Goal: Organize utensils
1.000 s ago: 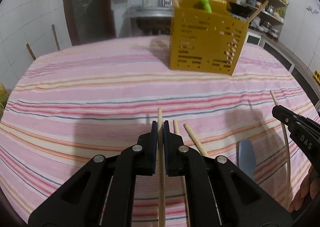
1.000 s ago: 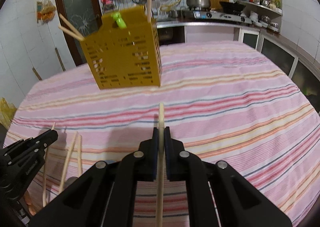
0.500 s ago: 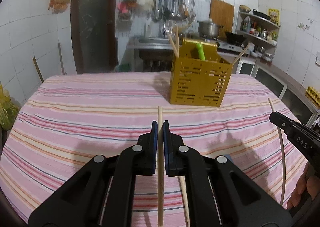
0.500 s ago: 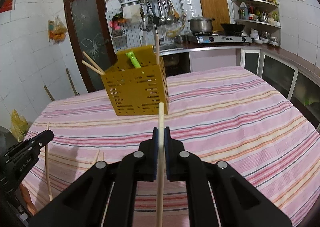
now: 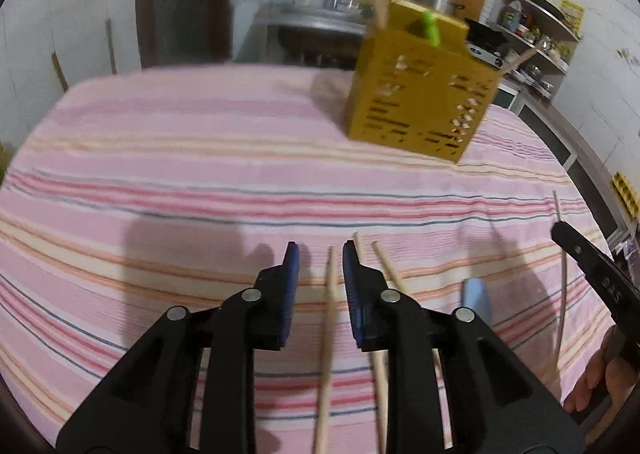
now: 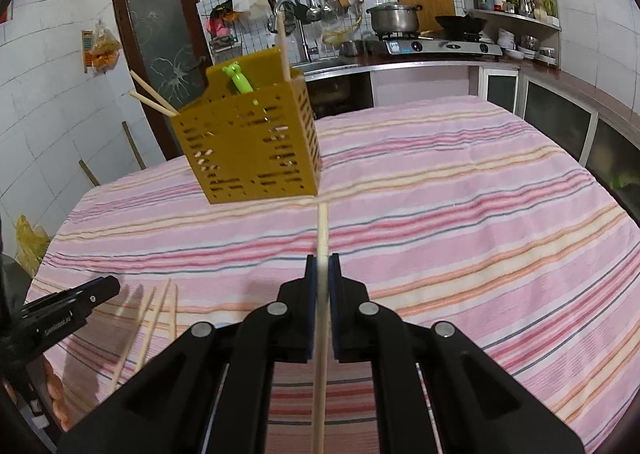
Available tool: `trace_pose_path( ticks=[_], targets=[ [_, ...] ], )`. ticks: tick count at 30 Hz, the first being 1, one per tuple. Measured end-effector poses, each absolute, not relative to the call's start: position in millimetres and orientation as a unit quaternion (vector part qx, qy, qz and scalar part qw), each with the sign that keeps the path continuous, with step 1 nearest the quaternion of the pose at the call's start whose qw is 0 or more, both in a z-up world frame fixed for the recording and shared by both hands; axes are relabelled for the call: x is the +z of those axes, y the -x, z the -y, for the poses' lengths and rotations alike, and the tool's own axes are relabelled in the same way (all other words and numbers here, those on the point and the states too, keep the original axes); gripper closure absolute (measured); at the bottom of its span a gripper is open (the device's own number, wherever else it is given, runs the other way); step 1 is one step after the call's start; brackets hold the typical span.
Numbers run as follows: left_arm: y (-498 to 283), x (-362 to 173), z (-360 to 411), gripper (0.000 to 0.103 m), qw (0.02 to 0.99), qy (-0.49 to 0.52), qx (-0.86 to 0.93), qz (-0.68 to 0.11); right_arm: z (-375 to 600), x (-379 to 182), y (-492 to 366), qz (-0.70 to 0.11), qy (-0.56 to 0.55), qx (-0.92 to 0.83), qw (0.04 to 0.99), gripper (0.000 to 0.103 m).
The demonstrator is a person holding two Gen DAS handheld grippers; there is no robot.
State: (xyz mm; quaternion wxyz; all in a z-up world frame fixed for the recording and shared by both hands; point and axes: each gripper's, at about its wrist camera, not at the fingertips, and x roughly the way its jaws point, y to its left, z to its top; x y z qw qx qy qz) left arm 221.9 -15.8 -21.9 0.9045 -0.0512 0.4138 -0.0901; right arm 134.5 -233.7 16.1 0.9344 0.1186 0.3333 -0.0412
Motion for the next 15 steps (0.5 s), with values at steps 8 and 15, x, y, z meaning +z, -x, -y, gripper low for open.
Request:
trace_pose_path(
  ticks=[8,15],
  targets=[
    [-229.8,-41.8,29.9,0.072,0.896,0.008,-0.081,-0.436,233.7,10.0,-137.8,-0.337,-0.125,-0.038,0.932,0.097],
    [-228.7,-55.5,43.8,0.071,0.893,-0.052,-0.073,-0.442,233.4,5.6,-139.8,-0.346,-0.127,-0.036,0.929,0.097]
  ],
)
